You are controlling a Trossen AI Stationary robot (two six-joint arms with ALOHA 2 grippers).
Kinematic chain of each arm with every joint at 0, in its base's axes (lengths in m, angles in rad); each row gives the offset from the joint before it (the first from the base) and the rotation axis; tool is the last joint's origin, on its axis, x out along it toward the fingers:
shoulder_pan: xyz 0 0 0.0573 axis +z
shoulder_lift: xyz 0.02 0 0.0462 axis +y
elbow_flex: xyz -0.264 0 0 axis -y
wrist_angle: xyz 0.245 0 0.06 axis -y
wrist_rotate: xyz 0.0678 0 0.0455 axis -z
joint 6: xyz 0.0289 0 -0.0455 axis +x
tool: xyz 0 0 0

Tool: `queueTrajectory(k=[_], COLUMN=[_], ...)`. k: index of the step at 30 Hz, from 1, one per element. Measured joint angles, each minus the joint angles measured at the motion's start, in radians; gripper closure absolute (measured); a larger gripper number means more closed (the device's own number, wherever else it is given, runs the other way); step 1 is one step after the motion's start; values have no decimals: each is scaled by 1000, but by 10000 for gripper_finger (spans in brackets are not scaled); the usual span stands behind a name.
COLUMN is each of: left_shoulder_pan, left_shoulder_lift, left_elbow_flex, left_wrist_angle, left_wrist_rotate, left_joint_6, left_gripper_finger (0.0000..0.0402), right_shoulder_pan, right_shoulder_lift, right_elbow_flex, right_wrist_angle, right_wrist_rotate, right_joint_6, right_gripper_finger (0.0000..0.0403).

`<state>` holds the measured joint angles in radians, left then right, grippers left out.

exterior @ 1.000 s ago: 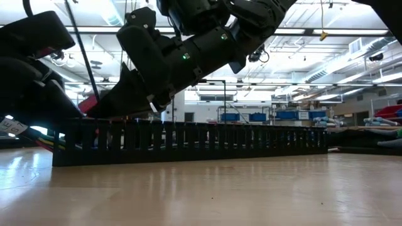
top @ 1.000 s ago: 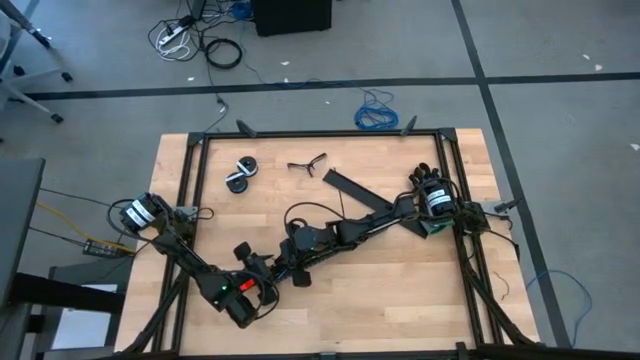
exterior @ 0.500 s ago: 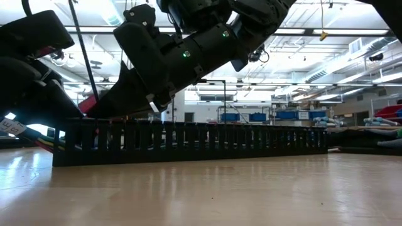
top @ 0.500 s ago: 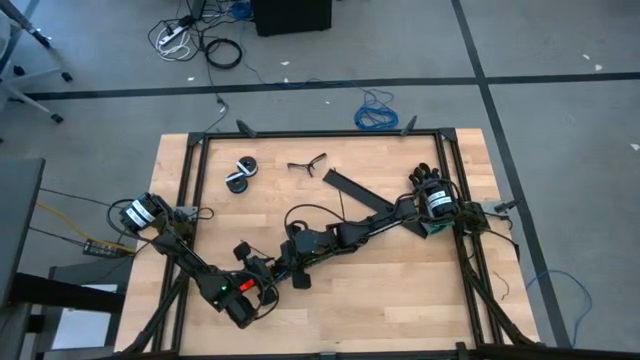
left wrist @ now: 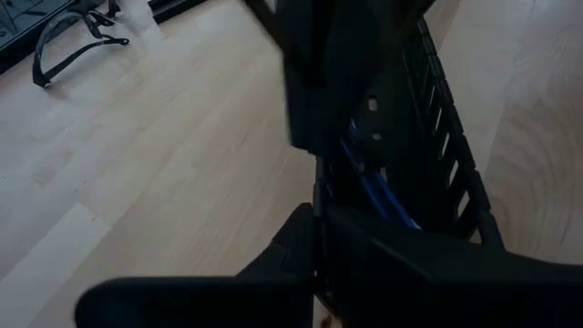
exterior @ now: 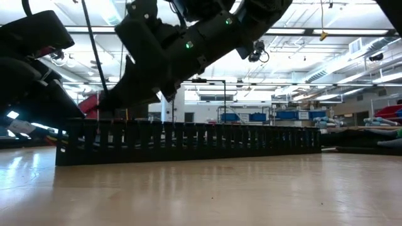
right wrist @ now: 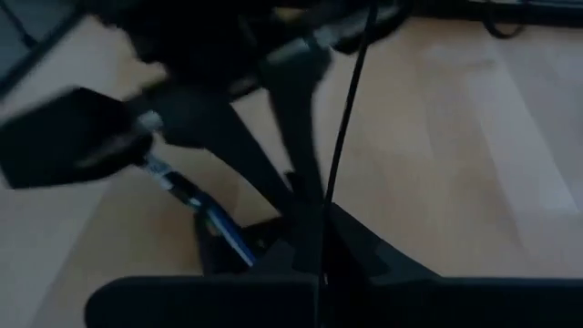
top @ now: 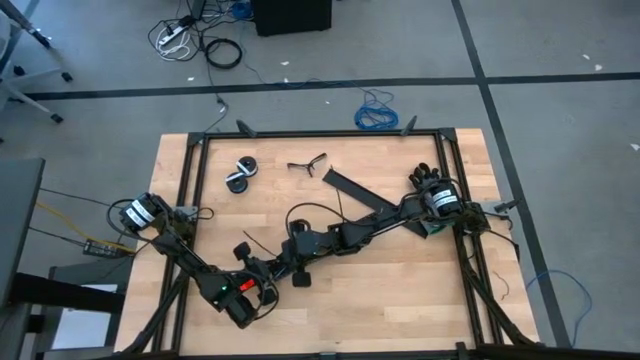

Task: Ziptie cables
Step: Put the wrapped cables into the black cable duct

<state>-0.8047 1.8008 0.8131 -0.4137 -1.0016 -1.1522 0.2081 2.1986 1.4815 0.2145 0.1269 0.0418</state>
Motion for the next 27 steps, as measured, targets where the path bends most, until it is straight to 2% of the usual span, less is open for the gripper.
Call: queueTrajectory(k=[27], left_shoulder_pan=[0], left_shoulder_lift=[0], left_elbow_flex=[5], left_wrist_angle=[56], left_wrist_rotate=[-52], left_joint_6=[90], left_gripper_finger=[401], right_shoulder_pan=[-7], right_shoulder_lift=[7], right_elbow_flex=[2], right_wrist_angle=[-40], right_wrist_rotate=[43], right_joint_6=[34], right_gripper_finger=[403])
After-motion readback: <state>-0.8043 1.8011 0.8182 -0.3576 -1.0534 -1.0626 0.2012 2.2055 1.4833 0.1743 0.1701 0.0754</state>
